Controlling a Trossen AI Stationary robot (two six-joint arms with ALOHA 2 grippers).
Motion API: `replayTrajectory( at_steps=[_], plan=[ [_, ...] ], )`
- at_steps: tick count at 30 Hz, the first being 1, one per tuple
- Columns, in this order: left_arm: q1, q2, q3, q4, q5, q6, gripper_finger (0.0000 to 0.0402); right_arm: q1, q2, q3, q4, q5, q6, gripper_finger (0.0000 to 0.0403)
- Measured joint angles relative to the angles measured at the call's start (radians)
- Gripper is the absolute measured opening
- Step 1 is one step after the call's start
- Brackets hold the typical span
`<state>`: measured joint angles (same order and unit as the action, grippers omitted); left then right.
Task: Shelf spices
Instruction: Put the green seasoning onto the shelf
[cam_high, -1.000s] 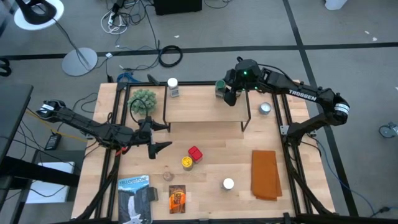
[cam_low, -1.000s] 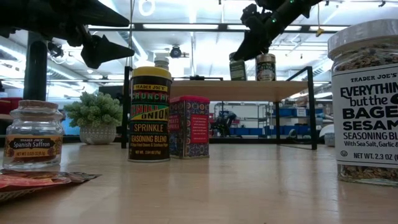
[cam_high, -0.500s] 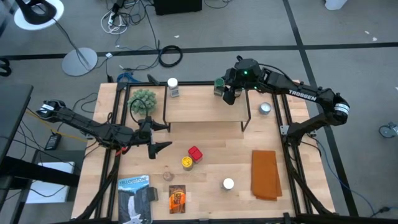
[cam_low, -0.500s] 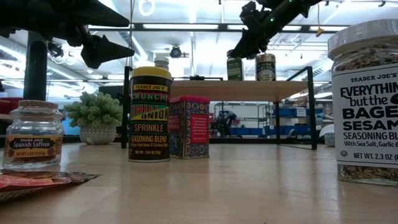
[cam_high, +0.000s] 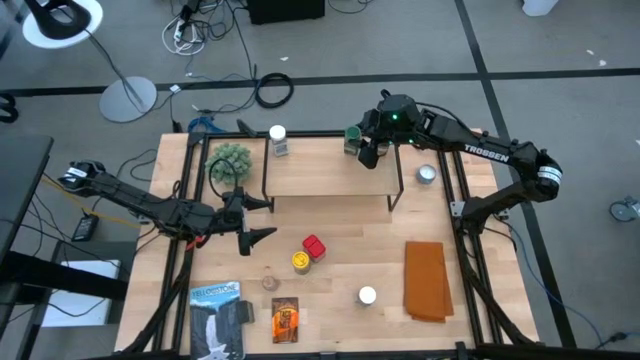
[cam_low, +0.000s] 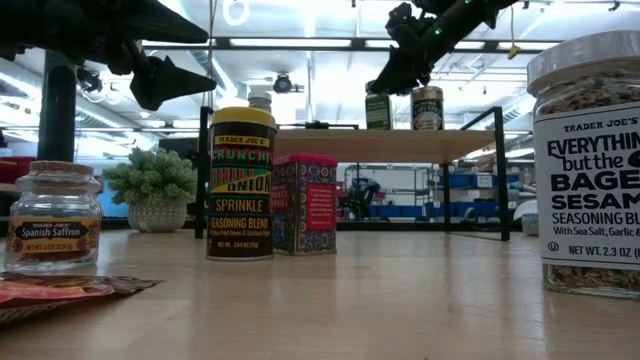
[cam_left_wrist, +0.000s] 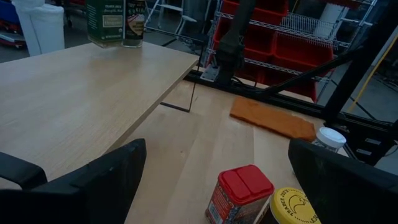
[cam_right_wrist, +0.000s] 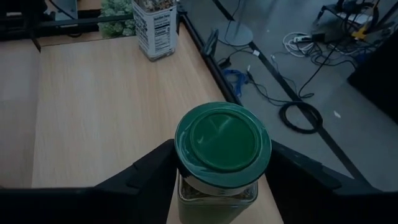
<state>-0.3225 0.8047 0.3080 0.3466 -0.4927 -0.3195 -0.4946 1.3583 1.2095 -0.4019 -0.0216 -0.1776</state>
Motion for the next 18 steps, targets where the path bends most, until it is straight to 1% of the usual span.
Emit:
replayTrajectory(
  at_steps=[18],
  plan=[
    [0.0, 0.0, 0.0, 0.0, 0.0, 0.0, 0.0399, 0.0, 0.0, 0.0, -0.007, 0.0, 0.017, 0.0233]
  ],
)
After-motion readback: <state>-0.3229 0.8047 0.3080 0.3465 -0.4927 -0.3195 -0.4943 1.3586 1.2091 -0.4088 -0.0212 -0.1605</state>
